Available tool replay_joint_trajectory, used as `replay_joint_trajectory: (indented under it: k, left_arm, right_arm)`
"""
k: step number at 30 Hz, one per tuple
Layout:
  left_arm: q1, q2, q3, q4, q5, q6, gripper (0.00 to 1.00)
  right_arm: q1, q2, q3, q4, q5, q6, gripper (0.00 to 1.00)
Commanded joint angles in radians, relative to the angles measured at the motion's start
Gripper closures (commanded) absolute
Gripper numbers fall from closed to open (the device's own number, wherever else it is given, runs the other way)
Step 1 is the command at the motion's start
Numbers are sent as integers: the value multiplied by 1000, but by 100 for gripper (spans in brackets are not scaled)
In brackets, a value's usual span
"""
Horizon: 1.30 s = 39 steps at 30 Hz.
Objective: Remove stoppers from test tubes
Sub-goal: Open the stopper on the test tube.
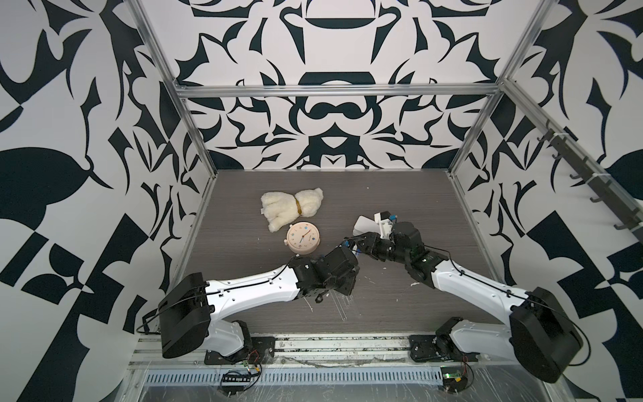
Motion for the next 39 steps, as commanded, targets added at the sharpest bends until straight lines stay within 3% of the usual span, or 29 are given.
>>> replay_joint_trajectory:
  k: [1,39]
  left_arm:
    - [-5,12,-6,14,0,14,85]
    - [-6,30,-9,22,0,18,86]
  right_arm:
    - [0,-11,5,53,-19,15,63]
    - [36,-7,19,-4,40,-39,83]
